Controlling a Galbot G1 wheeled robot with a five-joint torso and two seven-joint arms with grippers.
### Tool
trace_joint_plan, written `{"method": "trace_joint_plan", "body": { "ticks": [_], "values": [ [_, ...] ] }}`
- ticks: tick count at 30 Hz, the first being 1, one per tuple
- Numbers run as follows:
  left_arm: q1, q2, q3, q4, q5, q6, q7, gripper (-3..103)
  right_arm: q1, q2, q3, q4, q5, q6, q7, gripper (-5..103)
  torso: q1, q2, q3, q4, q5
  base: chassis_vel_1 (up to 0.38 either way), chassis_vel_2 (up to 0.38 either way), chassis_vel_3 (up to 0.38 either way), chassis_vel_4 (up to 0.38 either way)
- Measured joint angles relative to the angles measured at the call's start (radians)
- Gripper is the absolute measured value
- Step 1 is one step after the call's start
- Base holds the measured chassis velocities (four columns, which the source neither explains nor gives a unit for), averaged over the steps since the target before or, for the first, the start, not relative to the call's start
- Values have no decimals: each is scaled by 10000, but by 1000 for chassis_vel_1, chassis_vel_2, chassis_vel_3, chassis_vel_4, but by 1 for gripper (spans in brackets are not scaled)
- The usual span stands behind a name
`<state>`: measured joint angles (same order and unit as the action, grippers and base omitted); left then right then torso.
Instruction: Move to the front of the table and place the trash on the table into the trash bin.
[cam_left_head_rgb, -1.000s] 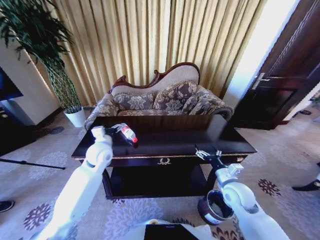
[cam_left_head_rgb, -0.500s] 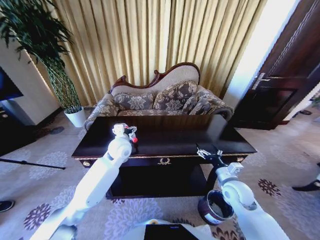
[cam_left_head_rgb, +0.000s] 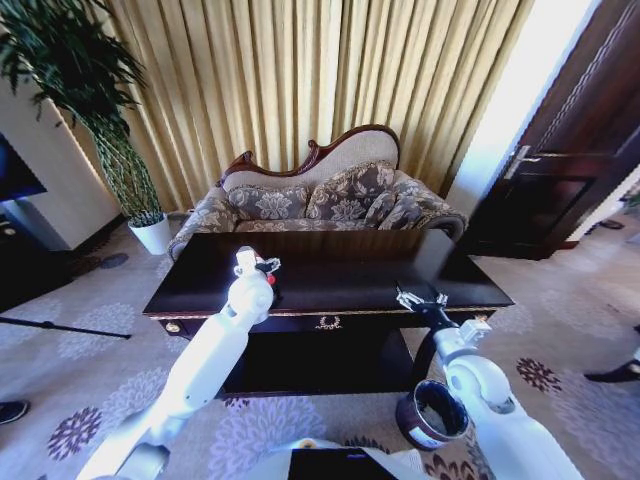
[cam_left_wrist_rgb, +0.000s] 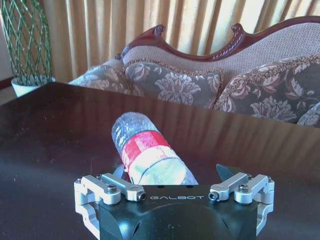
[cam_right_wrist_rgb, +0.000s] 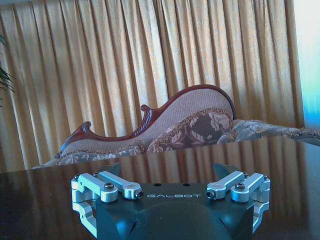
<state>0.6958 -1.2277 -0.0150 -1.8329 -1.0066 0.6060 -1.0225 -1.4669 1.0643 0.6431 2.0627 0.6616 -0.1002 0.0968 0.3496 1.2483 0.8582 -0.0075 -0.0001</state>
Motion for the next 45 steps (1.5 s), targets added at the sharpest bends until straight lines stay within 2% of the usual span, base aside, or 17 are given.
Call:
{"method": "trace_joint_plan", "body": {
  "ticks": [11,14,18,20,22,25,26,29,30,31,33,34,37,39,40,44,45],
  "values": [
    [-33,-278,-41,303,-248,-33,-247,100,-55,-116,202,33,76,0,6,100,0,0,0,0,0,0,0,0,0],
    [-93,-354,-52,304,-711,-34,-585,100,-51,-160,214,45,92,0,9,100,0,0,0,-1,0,0,0,0,0],
    [-124,-360,-79,342,-843,-51,-660,103,12,-165,213,47,118,0,12,100,0,0,0,-1,1,0,0,0,0],
    [-118,-337,-101,371,-886,-110,-681,95,64,-154,224,38,153,0,14,100,0,0,0,0,0,0,0,0,0],
    [-107,-329,-118,372,-907,-129,-685,95,71,-152,232,29,159,0,14,100,0,0,0,0,0,0,0,0,0],
    [-22,-311,-265,373,-1155,-175,-718,80,103,-179,257,-18,206,-1,16,100,0,0,0,0,0,0,0,0,0],
    [-22,-311,-265,373,-1155,-175,-718,80,103,-179,257,-18,206,-1,16,100,0,0,0,0,0,0,0,0,0],
    [16,-300,-321,442,-1178,-299,-736,63,177,-236,238,-28,244,-2,18,100,0,0,0,-1,0,0,0,0,0],
    [16,-300,-321,442,-1178,-299,-736,63,177,-236,238,-28,244,-2,18,100,0,0,0,-1,0,0,0,0,0],
    [11,-259,-327,445,-1048,-399,-734,57,219,-261,214,-28,260,-3,19,100,0,0,0,-1,-1,0,0,0,0],
    [-87,5,-371,269,-673,-545,-442,47,305,-299,175,-4,295,-5,25,100,0,0,0,-1,-1,0,0,0,0],
    [-87,5,-371,269,-673,-545,-442,47,305,-299,175,-4,295,-5,25,100,0,0,0,-1,-1,0,0,0,0],
    [-89,361,-425,288,768,-700,625,38,319,-288,157,44,299,-8,29,100,0,0,0,0,-1,0,0,0,0],
    [-52,552,-471,251,1535,-772,1227,34,316,-272,149,83,300,-10,32,100,0,0,1,0,-2,0,0,0,0],
    [-52,552,-471,251,1535,-772,1227,34,316,-272,149,83,300,-10,32,100,0,0,1,0,-2,0,0,0,0],
    [120,966,-502,80,3020,-1150,2380,32,290,-299,122,227,320,-31,35,100,0,0,0,-1,-1,0,0,0,0],
    [120,966,-502,80,3020,-1150,2380,32,290,-299,122,227,320,-31,35,100,0,0,0,-1,-1,0,0,0,0]
  ]
}}
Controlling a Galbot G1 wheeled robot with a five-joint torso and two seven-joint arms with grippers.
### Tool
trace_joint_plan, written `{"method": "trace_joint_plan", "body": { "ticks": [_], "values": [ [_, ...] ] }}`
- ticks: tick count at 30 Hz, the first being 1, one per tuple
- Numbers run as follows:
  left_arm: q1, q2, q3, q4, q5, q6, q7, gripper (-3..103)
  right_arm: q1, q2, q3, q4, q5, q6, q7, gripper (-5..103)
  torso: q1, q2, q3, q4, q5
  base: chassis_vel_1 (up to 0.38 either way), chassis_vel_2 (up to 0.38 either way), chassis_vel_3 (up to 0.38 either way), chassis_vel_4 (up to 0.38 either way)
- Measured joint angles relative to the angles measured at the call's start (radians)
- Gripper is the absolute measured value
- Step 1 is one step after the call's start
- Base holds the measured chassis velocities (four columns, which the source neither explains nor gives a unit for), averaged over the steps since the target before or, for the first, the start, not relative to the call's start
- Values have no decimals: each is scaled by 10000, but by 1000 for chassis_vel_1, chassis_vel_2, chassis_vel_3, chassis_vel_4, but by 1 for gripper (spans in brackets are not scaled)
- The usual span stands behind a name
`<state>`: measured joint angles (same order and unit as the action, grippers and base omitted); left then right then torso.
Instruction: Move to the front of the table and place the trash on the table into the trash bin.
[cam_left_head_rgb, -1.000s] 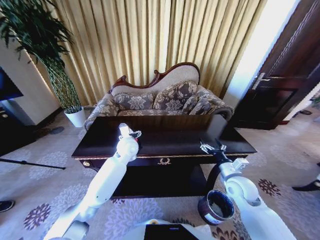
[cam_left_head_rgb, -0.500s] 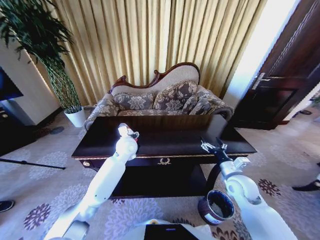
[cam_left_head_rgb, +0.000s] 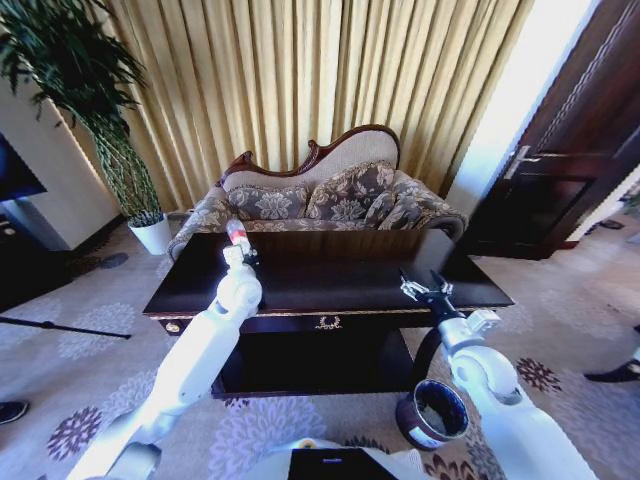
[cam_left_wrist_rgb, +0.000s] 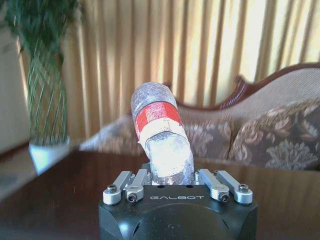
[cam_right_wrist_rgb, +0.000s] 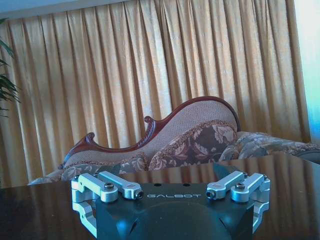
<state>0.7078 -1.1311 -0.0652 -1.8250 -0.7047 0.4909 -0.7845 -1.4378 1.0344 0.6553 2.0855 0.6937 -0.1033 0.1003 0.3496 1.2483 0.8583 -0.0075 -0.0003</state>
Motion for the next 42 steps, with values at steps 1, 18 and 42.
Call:
{"method": "trace_joint_plan", "body": {
  "ticks": [1,18,42],
  "values": [
    [146,192,-22,-46,593,-287,472,32,-13,-61,-38,123,98,-19,2,100,0,0,-1,-1,0,0,0,0,0],
    [2100,2185,-1446,-129,5114,-4085,4985,32,173,-1017,-353,898,1843,-610,-11,100,0,0,0,1,-1,0,0,0,0],
    [-2267,2887,3133,693,6074,-5529,6019,32,3106,-2353,-1777,1087,4961,-1622,-863,100,0,0,1,-3,3,0,0,0,0]
  ]
}}
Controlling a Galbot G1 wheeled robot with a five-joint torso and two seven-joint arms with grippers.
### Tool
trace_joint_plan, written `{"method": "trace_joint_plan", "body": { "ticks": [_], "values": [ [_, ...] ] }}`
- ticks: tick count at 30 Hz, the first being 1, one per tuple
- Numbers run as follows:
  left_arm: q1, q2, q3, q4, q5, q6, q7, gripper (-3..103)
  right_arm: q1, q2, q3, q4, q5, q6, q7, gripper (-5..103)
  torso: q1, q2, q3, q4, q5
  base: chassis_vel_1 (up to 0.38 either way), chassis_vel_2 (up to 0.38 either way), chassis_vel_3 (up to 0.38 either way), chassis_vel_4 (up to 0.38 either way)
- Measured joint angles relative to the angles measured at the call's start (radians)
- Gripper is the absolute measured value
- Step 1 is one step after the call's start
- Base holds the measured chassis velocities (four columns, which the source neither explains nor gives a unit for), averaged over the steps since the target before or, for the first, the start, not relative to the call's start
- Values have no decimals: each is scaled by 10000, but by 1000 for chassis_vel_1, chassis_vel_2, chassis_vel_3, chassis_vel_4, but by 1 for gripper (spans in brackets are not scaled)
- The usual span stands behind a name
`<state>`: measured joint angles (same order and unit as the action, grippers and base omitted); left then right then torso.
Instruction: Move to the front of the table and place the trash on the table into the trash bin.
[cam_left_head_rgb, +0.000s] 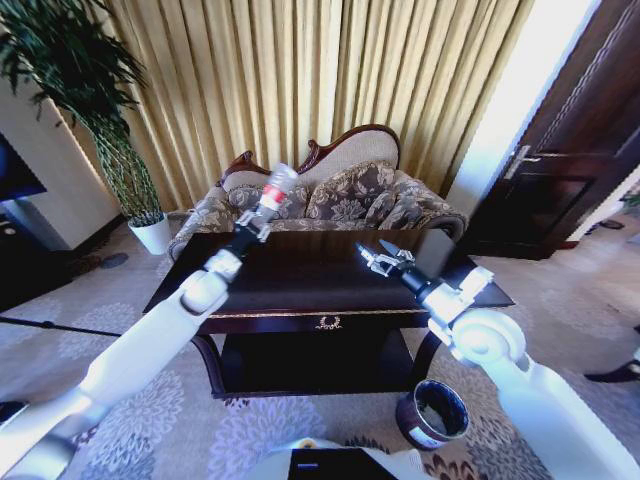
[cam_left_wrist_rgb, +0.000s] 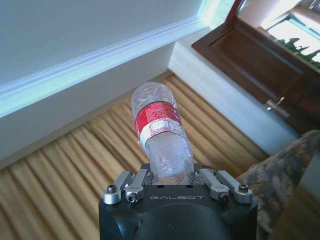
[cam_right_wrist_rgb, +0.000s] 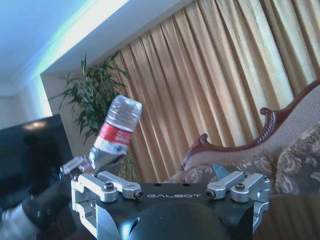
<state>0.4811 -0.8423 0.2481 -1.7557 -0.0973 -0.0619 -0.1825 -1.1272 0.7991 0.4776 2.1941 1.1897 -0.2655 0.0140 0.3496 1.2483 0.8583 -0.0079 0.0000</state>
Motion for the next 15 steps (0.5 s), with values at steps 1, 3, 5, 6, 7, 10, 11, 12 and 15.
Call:
{"method": "trace_joint_plan", "body": {
  "ticks": [1,3,5,6,7,10,11,12,15],
  "values": [
    [-95,-52,159,-41,-18,59,-48,32,289,4,-144,-147,48,-8,0,100,0,0,0,0,-3,0,0,0,0],
    [-316,-155,575,-253,-42,219,-115,32,1215,66,-626,-541,121,-27,1,100,0,0,0,4,0,0,0,0,0],
    [-377,-162,714,-344,-58,296,-133,32,1598,111,-856,-718,139,-32,1,100,0,0,1,6,-2,0,0,0,0],
    [-423,-169,836,-451,-91,401,-191,32,1971,208,-1118,-900,143,-47,3,100,1,-1,1,7,-1,0,0,0,0],
    [-452,-175,929,-523,-154,490,-269,32,2240,308,-1322,-1037,151,-78,5,100,0,-1,0,7,-1,0,0,0,0],
    [-505,-183,1113,-593,-328,668,-382,32,2681,500,-1690,-1262,174,-125,16,100,1,-1,1,8,-2,0,0,0,0],
    [-580,-192,1219,-606,-396,733,-448,32,2928,600,-1935,-1394,194,-143,22,100,1,-1,1,7,-2,0,0,0,0],
    [-631,-193,1278,-617,-417,753,-458,32,3035,631,-2036,-1452,207,-152,26,100,0,-1,0,6,-1,0,0,0,0],
    [-743,-203,1445,-624,-500,805,-463,32,3274,676,-2240,-1580,232,-157,28,100,0,-1,0,3,-3,0,0,0,0]
  ]
}}
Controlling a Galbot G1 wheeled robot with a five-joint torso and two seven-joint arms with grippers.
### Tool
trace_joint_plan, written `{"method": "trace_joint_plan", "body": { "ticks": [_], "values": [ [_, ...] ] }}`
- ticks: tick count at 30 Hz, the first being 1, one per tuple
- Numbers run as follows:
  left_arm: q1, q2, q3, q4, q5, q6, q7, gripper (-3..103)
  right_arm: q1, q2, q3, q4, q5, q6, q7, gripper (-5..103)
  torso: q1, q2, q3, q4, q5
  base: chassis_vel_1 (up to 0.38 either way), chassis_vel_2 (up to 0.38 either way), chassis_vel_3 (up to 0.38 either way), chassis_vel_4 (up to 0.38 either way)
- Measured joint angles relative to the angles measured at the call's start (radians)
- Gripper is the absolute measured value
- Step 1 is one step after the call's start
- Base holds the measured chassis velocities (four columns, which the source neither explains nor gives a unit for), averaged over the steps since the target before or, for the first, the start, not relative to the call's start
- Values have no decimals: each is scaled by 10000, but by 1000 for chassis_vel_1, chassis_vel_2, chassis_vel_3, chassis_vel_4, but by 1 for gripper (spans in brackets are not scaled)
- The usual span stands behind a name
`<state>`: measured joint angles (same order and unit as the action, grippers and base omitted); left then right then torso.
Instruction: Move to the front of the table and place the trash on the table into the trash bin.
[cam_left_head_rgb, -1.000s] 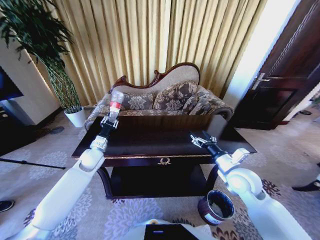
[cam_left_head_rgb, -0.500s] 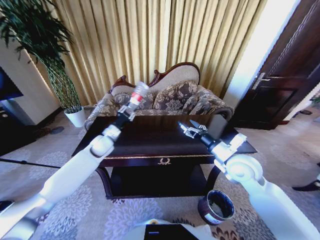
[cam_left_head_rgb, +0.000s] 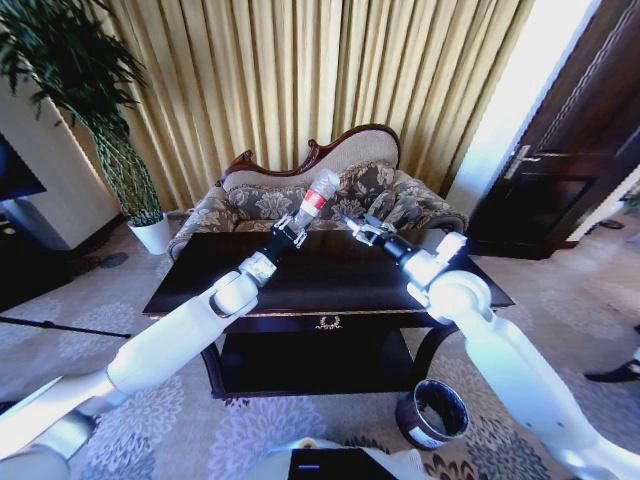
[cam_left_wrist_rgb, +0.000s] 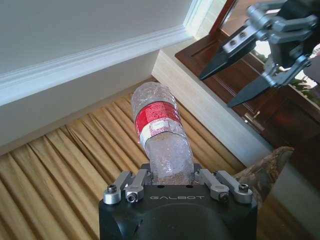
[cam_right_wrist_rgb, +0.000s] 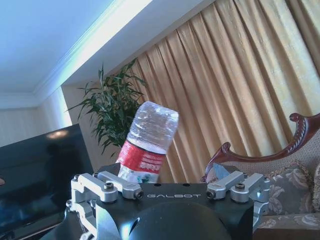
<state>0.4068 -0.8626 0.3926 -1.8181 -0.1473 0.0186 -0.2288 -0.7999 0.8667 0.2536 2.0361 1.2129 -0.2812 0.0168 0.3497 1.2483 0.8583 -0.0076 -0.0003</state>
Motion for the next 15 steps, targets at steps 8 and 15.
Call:
{"method": "trace_joint_plan", "body": {
  "ticks": [8,15],
  "values": [
    [-402,-34,794,-118,-330,146,-73,32,968,241,-656,-522,59,-4,12,100,0,0,0,1,0,0,0,0,0],
    [-585,-15,1322,-297,-392,174,-155,32,1410,306,-964,-572,107,-25,75,100,0,0,-1,0,1,0,0,0,0]
  ]
}}
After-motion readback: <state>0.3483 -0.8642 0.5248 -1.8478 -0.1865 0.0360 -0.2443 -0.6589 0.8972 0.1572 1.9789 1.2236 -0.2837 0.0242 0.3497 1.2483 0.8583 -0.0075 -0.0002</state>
